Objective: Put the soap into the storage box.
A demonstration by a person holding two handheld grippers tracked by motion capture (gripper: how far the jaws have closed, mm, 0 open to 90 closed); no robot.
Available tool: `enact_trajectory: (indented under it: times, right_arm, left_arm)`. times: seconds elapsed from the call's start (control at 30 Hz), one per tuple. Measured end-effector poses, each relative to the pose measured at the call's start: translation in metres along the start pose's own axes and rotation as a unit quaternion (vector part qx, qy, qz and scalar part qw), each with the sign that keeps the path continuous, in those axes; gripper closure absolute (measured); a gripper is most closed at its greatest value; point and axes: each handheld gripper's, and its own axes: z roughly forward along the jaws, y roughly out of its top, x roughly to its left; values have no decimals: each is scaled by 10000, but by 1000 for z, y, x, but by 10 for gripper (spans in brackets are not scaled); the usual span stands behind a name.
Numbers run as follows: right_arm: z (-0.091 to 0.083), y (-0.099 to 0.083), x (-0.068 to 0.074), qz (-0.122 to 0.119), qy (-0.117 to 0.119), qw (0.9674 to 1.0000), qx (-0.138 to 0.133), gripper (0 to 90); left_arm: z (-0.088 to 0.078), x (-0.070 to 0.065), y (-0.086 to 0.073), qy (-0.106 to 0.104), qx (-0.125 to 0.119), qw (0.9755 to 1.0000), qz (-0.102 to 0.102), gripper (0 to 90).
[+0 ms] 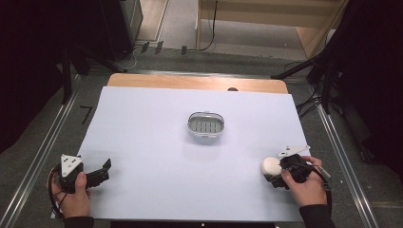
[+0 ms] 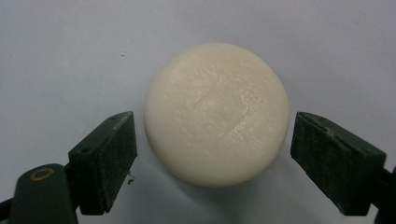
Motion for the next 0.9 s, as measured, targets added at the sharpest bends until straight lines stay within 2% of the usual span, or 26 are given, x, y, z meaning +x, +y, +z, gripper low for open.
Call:
enact_trajectory:
  times: [0.3, 0.9]
  right_arm:
    - [4, 6, 2, 42, -67, 9999, 93, 204]
    - [7, 13, 4, 171, -130, 9995, 224, 241]
  left_arm:
    - [0, 0, 0, -19, 4, 10000, 6, 1]
    - [0, 0, 0, -41, 14, 10000, 4, 1]
